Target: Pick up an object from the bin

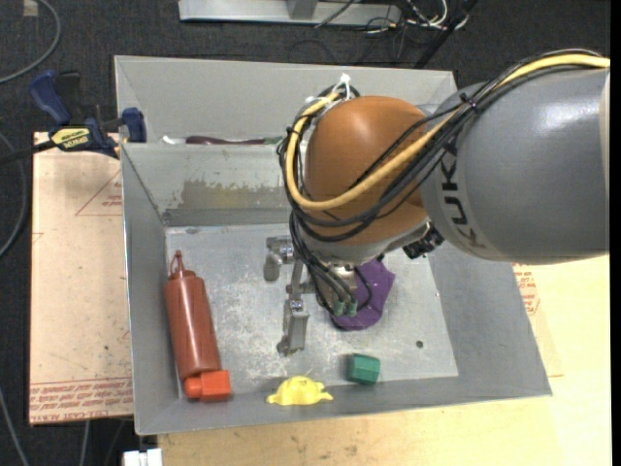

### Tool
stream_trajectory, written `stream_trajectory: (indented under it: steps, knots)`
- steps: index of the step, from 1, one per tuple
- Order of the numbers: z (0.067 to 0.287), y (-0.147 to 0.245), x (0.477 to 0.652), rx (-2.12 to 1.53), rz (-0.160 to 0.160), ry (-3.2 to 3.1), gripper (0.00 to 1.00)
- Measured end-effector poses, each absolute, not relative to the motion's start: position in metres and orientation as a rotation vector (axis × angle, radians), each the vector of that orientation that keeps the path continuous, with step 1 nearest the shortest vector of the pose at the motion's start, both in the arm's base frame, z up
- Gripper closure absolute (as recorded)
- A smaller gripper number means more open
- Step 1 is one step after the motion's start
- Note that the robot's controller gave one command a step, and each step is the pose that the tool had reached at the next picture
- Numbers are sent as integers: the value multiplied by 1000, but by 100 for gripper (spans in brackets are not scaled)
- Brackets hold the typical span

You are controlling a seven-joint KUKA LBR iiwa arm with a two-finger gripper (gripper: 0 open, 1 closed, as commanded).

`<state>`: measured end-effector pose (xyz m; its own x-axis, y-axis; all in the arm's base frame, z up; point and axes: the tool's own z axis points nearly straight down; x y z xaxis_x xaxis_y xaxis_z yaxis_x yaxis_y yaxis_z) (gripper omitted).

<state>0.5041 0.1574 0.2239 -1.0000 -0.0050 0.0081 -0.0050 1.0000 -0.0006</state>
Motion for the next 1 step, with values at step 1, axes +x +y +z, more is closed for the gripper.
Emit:
stream_trajectory:
  steps: [1]
  knots:
    - [228, 156, 506, 1, -2, -3141, 0]
